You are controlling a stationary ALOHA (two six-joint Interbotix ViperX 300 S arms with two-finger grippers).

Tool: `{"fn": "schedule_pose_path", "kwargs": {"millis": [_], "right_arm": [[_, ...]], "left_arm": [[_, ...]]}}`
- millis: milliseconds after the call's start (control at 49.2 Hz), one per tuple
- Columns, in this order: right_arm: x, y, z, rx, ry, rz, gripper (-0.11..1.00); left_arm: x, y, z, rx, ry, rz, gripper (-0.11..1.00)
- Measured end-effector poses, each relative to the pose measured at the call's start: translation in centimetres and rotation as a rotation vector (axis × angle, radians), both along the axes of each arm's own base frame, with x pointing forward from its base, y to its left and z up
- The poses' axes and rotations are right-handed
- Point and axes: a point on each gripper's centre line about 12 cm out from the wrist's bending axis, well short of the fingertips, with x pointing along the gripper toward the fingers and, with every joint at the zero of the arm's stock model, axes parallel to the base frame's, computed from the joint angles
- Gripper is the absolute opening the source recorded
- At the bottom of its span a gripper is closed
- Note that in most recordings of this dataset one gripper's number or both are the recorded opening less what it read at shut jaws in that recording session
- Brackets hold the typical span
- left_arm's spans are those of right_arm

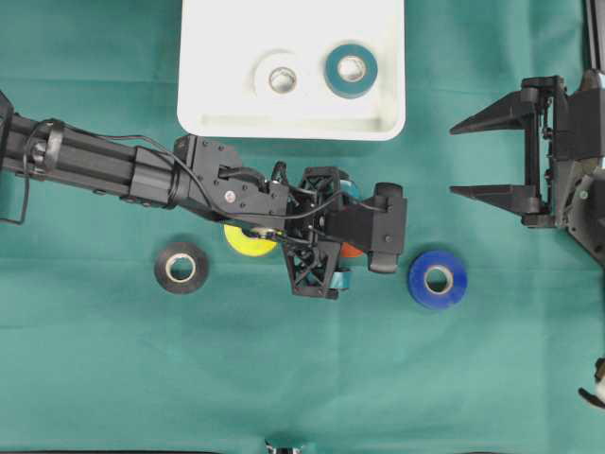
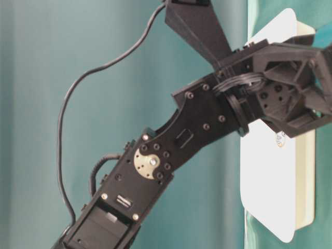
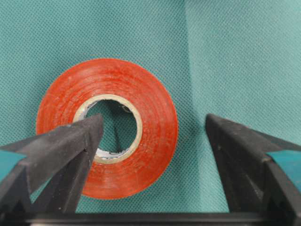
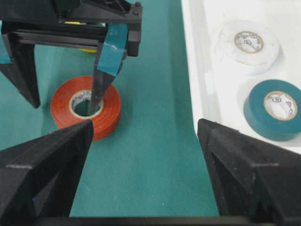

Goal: Pick up the tape from a random location and place it into the white case.
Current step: 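Lower the left gripper fingers into the orange-red tape's hole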

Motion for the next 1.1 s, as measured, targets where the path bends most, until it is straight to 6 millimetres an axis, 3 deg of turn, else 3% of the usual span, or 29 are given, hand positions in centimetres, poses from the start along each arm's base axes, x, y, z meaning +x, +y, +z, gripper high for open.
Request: {"fn": "schedule_pose_path", "kwargs": {"millis": [183,264,325,427,508,1098], "right_arm": [[0.01,-0.03,-0.03,0.0,0.002,-0.002,0.86],[0.01,-0.03,-0.03,0.0,0.002,-0.002,0.86],[0.01,-0.03,-0.03,0.0,0.002,-0.002,0.85],[0.0,-0.03,0.0,0.0,0.0,-0.002,0.86],[0.01,0.0,-0.03,0.0,0.002,0.0,0.86],[0.02,-0.03,-0.06,0.0,0.003,-0.002,0.85]], "left_arm": [[0.03,0.0,-0.29,0.0,0.002,0.0,0.94],[0.03,0.0,-0.29,0.001,0.001,-0.001,0.88],[0.02,0.01,-0.3,0.003,0.003,-0.002,0.76],[0.04,0.26,-0.38,0.004,0.004,0.002,0.44],[0.01,0.24,-0.32,0.0,0.006,0.006,0.26],[-0.01,0.17,-0.4,0.002,0.009,0.002,0.26]]}}
